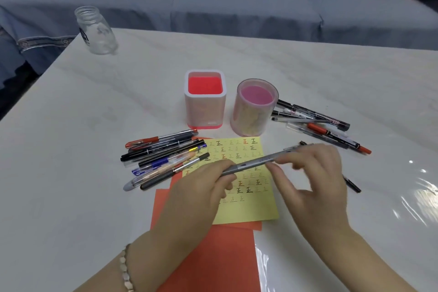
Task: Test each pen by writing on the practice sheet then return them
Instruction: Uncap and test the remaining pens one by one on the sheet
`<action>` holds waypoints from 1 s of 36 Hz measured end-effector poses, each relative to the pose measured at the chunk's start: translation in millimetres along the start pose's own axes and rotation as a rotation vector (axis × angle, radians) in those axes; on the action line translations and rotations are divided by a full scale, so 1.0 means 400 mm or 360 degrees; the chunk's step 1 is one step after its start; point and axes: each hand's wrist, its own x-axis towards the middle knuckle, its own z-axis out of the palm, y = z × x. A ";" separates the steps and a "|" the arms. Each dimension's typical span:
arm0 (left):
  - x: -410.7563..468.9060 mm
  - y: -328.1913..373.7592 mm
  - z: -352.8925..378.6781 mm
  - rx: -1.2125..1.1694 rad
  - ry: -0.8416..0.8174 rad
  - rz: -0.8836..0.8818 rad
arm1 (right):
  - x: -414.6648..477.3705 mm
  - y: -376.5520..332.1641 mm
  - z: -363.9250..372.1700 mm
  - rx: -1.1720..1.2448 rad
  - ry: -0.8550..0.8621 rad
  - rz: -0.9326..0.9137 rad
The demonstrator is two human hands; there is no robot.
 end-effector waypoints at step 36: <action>-0.045 -0.024 0.010 0.0215 -0.0359 0.0067 | -0.049 -0.089 0.081 0.1369 -0.0198 0.1503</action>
